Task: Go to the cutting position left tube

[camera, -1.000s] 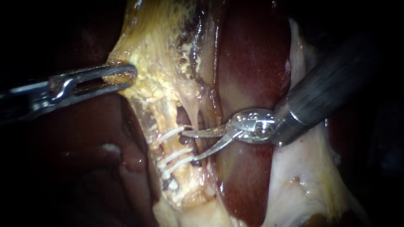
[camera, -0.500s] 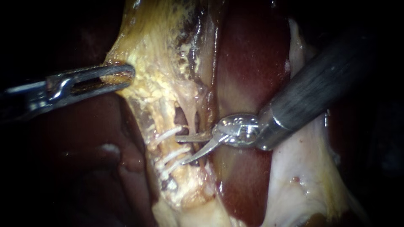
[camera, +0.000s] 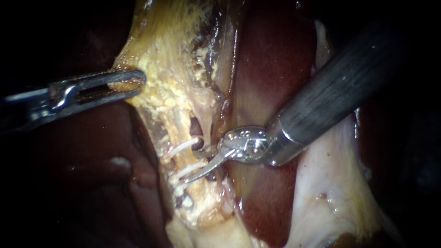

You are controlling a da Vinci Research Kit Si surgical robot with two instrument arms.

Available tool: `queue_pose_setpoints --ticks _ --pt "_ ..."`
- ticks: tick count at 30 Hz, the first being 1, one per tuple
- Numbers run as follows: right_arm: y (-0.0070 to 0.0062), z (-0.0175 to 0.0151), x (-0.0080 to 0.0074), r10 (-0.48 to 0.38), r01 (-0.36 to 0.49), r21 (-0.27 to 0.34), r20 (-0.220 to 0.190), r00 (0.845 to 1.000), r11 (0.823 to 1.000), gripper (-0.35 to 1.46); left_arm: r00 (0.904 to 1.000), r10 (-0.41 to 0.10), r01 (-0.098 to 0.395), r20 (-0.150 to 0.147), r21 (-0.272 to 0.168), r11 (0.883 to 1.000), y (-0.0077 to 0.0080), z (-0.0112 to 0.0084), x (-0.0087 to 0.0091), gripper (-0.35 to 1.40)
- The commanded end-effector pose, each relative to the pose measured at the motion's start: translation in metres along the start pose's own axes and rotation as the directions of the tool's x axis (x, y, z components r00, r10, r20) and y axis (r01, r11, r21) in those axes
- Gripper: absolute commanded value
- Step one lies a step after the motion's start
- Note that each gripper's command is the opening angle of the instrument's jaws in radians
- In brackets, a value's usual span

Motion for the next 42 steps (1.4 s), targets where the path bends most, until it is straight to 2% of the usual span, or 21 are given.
queue_pose_setpoints --ticks 1,4,6,14,22,28,35,42 --pt "-0.0002 -0.0001 0.0005 -0.004 0.004 0.008 -0.006 1.000 1.000 1.14 1.0000 -0.001 0.001 0.001 -0.003 1.000 0.0002 0.0002 0.0001 -0.35" --pt "-0.0006 0.0000 0.0013 -0.006 0.007 0.024 -0.035 0.999 1.000 1.14 1.0000 0.000 0.000 0.002 -0.005 1.000 0.0007 0.0003 0.0000 -0.35" --pt "-0.0006 0.0003 0.0015 -0.010 0.012 0.035 -0.038 0.999 0.999 1.14 1.0000 0.000 0.000 0.003 -0.007 1.000 0.0009 0.0004 0.0000 -0.35" --pt "0.0003 0.0021 0.0012 0.002 0.000 0.060 -0.031 1.000 0.998 1.13 1.0000 0.000 0.000 0.003 -0.008 1.000 0.0009 0.0005 0.0001 -0.35" --pt "0.0007 0.0034 0.0010 0.028 -0.020 0.126 -0.066 0.997 0.992 1.13 1.0000 0.001 -0.001 0.004 -0.010 1.000 0.0015 0.0009 0.0001 -0.35" --pt "0.0010 0.0039 0.0014 0.064 -0.045 0.171 -0.106 0.992 0.984 1.11 1.0000 0.004 -0.004 0.007 -0.012 1.000 0.0029 0.0017 0.0005 -0.35" --pt "0.0019 0.0049 0.0021 0.119 -0.089 0.199 -0.147 0.982 0.976 1.11 1.0000 0.005 -0.004 0.008 -0.013 1.000 0.0031 0.0020 0.0006 -0.35" --pt "0.0021 0.0054 0.0024 0.190 -0.159 0.201 -0.144 0.971 0.967 1.11 1.0000 0.004 -0.004 0.009 -0.014 1.000 0.0030 0.0020 0.0006 -0.35"
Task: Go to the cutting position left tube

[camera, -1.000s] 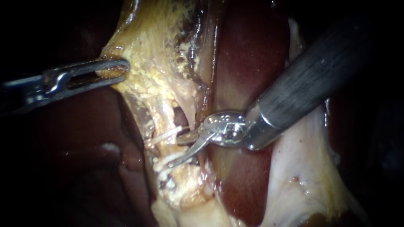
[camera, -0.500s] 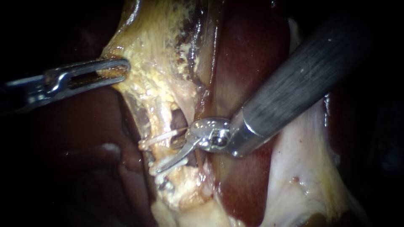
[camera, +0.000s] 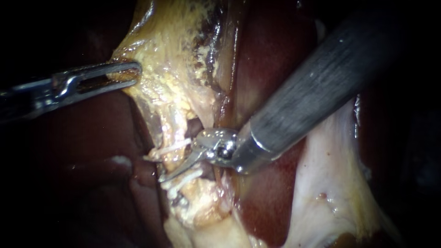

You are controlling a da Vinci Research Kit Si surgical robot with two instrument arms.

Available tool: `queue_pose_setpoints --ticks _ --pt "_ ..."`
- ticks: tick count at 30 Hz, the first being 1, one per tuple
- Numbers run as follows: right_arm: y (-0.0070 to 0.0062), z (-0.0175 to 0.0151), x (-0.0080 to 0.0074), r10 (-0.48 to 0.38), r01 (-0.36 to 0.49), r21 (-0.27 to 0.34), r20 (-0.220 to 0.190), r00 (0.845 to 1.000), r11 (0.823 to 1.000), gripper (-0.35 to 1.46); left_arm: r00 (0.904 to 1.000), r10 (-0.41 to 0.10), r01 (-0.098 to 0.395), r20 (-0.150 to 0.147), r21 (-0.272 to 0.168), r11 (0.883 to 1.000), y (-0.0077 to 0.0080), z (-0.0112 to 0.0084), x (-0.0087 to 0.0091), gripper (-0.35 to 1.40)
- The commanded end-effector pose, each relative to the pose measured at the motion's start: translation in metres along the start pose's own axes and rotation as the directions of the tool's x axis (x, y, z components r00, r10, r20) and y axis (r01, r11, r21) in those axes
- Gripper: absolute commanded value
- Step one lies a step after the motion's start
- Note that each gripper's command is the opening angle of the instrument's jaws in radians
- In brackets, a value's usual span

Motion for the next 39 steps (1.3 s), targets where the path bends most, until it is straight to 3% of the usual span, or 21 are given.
queue_pose_setpoints --ticks 1,18,39 --pt "0.0000 0.0000 0.0001 0.006 -0.006 -0.003 0.000 1.000 1.000 1.11 1.0000 0.000 0.000 0.000 -0.001 1.000 0.0000 0.0000 0.0000 -0.35" --pt "0.0010 0.0007 -0.0009 0.030 -0.030 -0.013 0.000 1.000 0.999 1.03 1.0000 -0.001 0.001 0.001 -0.003 1.000 -0.0003 0.0000 0.0000 -0.35" --pt "0.0011 0.0008 -0.0009 0.036 -0.036 -0.014 -0.001 0.999 0.999 1.03 1.0000 -0.002 0.002 0.001 -0.004 1.000 -0.0005 0.0000 -0.0001 -0.35"
